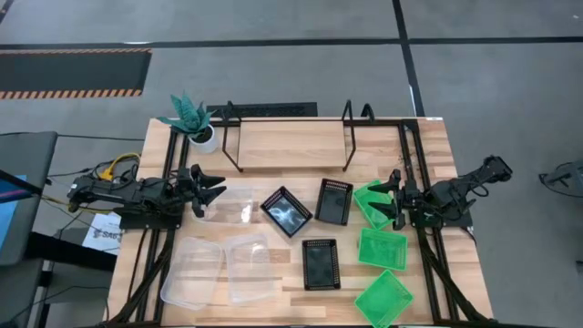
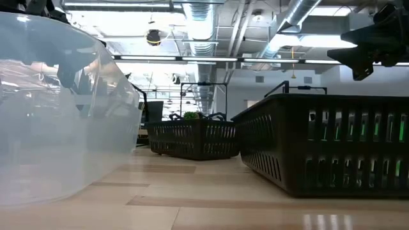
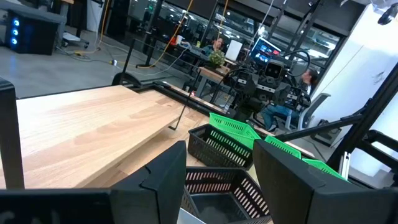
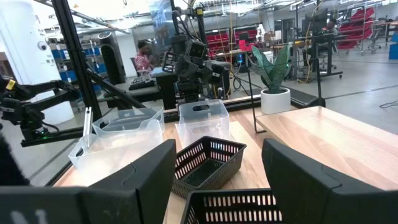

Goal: Stack baskets on shelf by color

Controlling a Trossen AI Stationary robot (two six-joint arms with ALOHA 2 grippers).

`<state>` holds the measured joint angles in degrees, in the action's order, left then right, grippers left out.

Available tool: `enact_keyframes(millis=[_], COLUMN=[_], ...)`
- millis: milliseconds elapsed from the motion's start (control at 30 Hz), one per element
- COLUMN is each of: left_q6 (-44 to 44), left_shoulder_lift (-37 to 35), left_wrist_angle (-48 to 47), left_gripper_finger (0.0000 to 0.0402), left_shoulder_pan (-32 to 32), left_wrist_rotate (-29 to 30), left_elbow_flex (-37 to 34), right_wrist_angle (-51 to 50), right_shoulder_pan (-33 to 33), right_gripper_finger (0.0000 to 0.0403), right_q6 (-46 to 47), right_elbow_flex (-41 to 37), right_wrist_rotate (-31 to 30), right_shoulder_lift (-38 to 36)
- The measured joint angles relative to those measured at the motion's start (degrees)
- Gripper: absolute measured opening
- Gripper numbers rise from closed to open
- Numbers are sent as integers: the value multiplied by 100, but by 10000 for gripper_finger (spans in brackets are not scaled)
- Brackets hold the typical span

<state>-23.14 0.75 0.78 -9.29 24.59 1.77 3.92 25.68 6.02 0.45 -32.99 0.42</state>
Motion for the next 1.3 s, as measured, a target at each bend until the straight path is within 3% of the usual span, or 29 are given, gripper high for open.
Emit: enact_keyframes(millis=[700, 1100, 1300], left_q6=[-50, -218, -1091], left_shoulder_lift=[0, -1, -1], left_wrist_angle=[4, 67, 548], left_gripper_finger=[174, 174, 174], left_shoulder_pan=[0, 1, 1], left_wrist_rotate=[5, 500, 764], left_elbow_flex=[-1, -6, -10], right_wrist_angle=[0, 0, -1], right_shoulder_pan=[1, -1, -1], right_gripper_finger=[264, 264, 264], right_q6=[0, 0, 0], right_elbow_flex=[1, 0, 2], right_wrist_rotate=[0, 2, 0], right_shoulder_lift=[0, 0, -1])
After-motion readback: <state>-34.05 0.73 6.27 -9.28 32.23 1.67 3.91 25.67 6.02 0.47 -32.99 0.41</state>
